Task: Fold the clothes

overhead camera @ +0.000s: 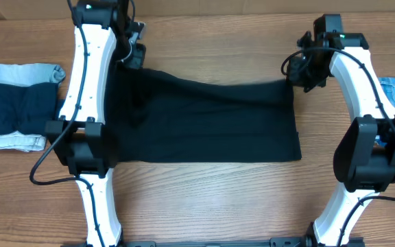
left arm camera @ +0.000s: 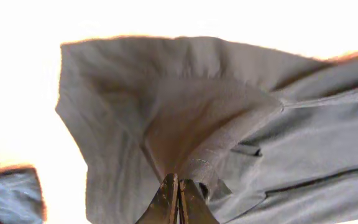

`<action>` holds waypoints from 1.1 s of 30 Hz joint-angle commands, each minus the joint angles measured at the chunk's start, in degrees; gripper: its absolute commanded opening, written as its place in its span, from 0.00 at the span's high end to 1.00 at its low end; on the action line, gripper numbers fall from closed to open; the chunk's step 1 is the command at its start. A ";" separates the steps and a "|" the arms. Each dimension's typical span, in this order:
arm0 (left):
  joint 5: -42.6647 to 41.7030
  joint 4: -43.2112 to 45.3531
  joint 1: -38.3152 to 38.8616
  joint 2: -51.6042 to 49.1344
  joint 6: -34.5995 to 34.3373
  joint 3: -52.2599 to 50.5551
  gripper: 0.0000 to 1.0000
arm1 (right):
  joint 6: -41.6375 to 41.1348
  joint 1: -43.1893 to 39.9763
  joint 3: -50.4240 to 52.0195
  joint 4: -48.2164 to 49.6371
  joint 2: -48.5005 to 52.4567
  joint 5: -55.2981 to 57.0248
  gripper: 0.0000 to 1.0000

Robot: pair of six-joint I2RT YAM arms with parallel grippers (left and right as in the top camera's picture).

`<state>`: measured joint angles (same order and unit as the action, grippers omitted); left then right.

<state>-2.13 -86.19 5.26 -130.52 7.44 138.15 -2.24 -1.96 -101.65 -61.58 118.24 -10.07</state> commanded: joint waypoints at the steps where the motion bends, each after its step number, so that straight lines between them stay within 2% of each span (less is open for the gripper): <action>1: -0.48 -0.55 0.11 1.33 -0.17 7.74 0.94 | 1.51 -0.42 -2.27 4.87 -1.60 3.58 0.96; 5: -2.36 -2.51 0.13 1.31 0.31 9.22 0.94 | 5.79 -0.42 -3.45 8.50 -1.60 2.73 0.96; 8: -2.40 -2.54 0.13 1.31 0.72 9.22 0.94 | 6.03 -0.42 -3.45 8.61 -1.60 1.95 0.96; 12: -2.40 -3.21 0.13 1.31 1.14 9.22 0.94 | 14.56 -0.42 -3.45 12.46 -1.62 -6.03 0.96; 14: -2.40 -3.80 0.13 1.31 1.20 9.22 0.93 | 14.45 -0.42 -3.45 13.25 -1.62 -6.60 0.96; 19: -2.54 -5.95 0.13 1.27 1.84 7.98 0.93 | 13.00 -0.42 -3.45 5.68 -1.66 -6.54 0.96; 24: -4.96 -7.82 0.31 1.25 2.97 2.19 0.94 | 6.47 -0.42 -3.45 -4.66 -1.73 -6.49 0.96; 29: -4.96 -8.76 0.44 1.25 3.28 -4.07 0.94 | 6.19 -0.39 -3.43 -13.38 -1.70 -4.42 0.96; 33: -4.96 -9.64 0.44 1.25 3.28 -8.72 0.91 | 1.14 -0.37 -2.84 -16.02 -1.70 4.04 0.96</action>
<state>-6.02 -95.15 5.26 -130.48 9.45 132.07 2.44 -2.15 -103.77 -76.97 118.24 -12.25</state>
